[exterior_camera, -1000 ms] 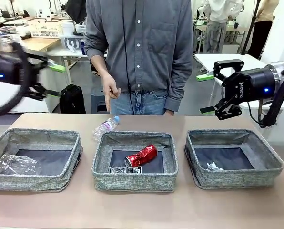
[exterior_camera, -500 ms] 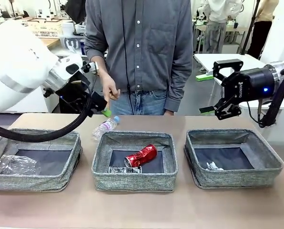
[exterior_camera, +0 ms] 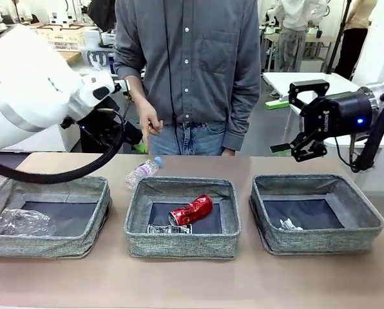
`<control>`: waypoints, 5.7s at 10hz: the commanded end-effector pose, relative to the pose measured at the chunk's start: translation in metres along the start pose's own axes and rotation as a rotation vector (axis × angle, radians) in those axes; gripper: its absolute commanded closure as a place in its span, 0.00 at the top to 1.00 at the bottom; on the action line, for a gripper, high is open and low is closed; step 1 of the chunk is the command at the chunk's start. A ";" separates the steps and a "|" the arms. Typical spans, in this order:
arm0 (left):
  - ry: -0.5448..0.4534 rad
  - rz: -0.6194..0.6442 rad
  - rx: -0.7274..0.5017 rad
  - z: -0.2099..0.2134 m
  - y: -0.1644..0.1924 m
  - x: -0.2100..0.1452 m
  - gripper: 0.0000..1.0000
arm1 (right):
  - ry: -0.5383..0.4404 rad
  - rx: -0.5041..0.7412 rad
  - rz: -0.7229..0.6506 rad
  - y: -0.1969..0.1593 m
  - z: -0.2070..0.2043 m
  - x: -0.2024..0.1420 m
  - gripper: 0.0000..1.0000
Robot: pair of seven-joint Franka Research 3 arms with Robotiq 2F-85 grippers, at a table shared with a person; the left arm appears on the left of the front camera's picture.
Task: Sort the waste into the appropriate baskets.
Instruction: Pick up the waste item pointed out by the person.
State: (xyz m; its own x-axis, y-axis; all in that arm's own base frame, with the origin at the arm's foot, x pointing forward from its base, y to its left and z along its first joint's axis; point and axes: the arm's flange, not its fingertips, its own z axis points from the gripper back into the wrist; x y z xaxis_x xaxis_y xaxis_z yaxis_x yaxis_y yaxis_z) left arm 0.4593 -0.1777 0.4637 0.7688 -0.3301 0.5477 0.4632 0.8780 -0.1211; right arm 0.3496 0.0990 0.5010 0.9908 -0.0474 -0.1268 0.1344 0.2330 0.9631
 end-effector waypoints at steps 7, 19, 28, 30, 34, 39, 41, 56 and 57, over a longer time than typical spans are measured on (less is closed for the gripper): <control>0.280 -0.048 0.177 -0.082 0.019 0.065 1.00 | 0.001 0.016 -0.004 0.005 0.000 0.000 1.00; 0.384 0.000 0.068 -0.186 0.033 0.044 1.00 | 0.001 0.016 -0.004 0.005 0.000 0.000 1.00; 0.373 -0.017 0.102 -0.188 0.034 0.042 0.29 | 0.001 0.016 -0.004 0.005 0.000 0.000 1.00; 0.377 -0.018 0.100 -0.186 0.033 0.038 0.10 | 0.001 0.016 -0.004 0.005 0.000 0.000 1.00; 0.398 -0.046 0.110 -0.167 0.037 0.038 0.15 | 0.001 0.016 -0.004 0.005 0.000 0.000 1.00; 0.523 -0.331 -0.133 -0.025 0.037 0.041 0.15 | 0.001 0.016 -0.004 0.005 0.000 0.000 1.00; 0.721 -0.323 -0.098 0.048 0.009 0.021 0.15 | 0.001 0.016 -0.004 0.005 0.000 0.000 1.00; 0.260 0.176 0.166 0.206 -0.267 0.092 0.24 | 0.001 0.016 -0.004 0.005 0.000 0.000 1.00; 0.278 0.164 0.194 0.223 -0.268 0.095 0.24 | 0.001 0.016 -0.004 0.005 0.000 0.000 1.00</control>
State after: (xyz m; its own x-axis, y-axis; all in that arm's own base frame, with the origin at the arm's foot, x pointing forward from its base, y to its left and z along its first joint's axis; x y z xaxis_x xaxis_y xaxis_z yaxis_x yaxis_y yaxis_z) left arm 0.2982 -0.3694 0.7063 0.9160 -0.2242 0.3327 0.2645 0.9610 -0.0806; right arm 0.3502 0.0988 0.5029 0.9912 -0.0453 -0.1241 0.1313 0.2333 0.9635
